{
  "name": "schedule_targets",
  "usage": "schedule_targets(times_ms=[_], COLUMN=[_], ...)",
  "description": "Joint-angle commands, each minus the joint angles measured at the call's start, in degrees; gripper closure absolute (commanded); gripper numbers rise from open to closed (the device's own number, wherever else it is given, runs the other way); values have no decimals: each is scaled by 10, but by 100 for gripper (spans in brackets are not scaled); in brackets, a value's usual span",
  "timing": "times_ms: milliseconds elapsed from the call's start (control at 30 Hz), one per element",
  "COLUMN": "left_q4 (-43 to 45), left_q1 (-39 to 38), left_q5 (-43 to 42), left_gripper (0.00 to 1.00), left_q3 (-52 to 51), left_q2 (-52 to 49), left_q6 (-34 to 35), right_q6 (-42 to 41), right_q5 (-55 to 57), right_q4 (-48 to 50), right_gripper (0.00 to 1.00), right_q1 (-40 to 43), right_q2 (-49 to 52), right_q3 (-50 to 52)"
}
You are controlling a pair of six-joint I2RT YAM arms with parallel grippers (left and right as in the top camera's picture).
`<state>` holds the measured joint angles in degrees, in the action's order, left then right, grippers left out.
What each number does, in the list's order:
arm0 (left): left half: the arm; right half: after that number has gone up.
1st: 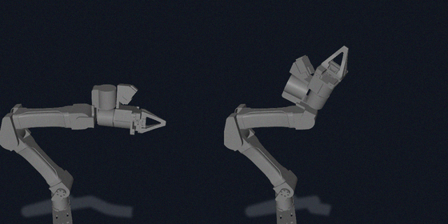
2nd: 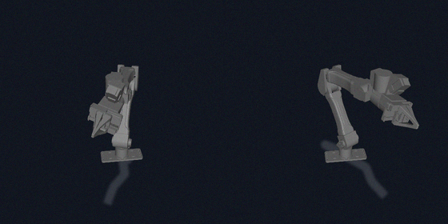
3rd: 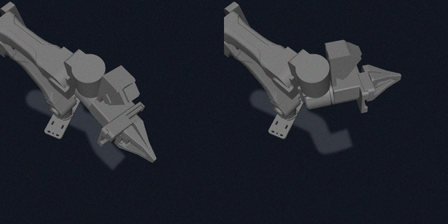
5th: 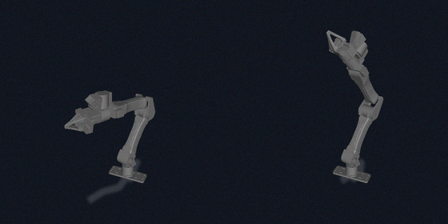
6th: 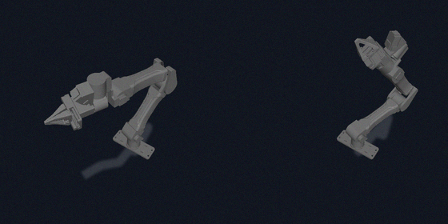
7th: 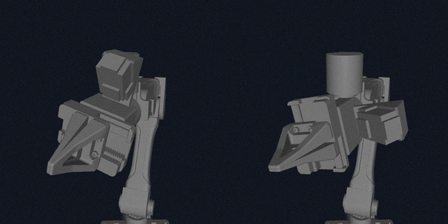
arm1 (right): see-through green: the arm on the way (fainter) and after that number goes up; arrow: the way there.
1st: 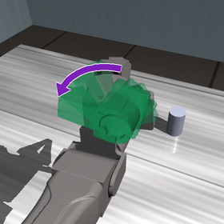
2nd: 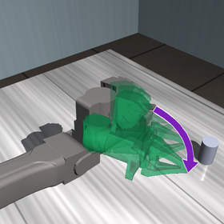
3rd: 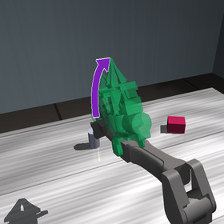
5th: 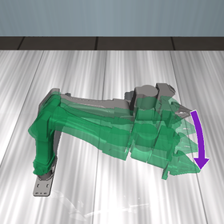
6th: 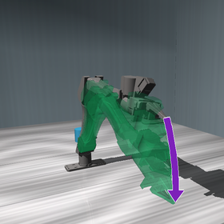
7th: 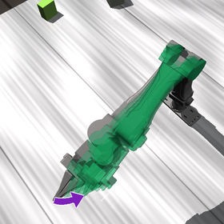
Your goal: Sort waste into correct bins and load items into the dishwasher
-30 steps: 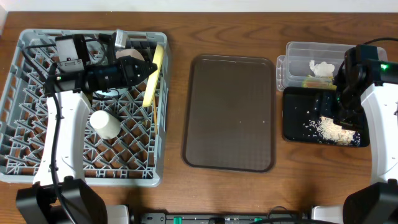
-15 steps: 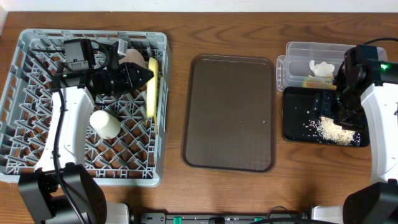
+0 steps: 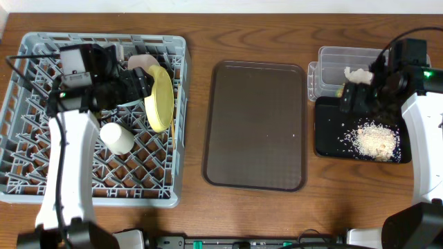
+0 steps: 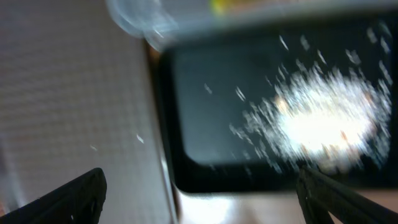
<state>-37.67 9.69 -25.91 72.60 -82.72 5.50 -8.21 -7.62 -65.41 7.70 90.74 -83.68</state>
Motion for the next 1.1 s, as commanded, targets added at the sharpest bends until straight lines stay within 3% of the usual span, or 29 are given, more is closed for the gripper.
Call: schedule_targets(times_ms=[0,233,367,467,933,1067], left_q4=[-12,-58,-118,-160,-191,-193], left_q1=[-7,-49,-89,-115,-146,-146], left_q5=[24,44,121,159,161,161], left_gripper=[21,14,13,13,12,12], left_q3=[0,0,0,0,0,0], left_q2=[38,63,57,57,57,58], left_q6=[-6,-6,-10,-9,-7,-7], right_q6=[27,40,36,14,14,14], right_q5=[-80,-92,-80,-57,-29,-29], right_q4=[42,91,63,33,-22,-31], right_gripper=[3,3,12,11,13,21], right_q1=[5,5,5,5,5,5], right_q2=[-1,-1,-1,-1,-1,-2], right_q3=[-6,-6,-6,-6,-6,-6])
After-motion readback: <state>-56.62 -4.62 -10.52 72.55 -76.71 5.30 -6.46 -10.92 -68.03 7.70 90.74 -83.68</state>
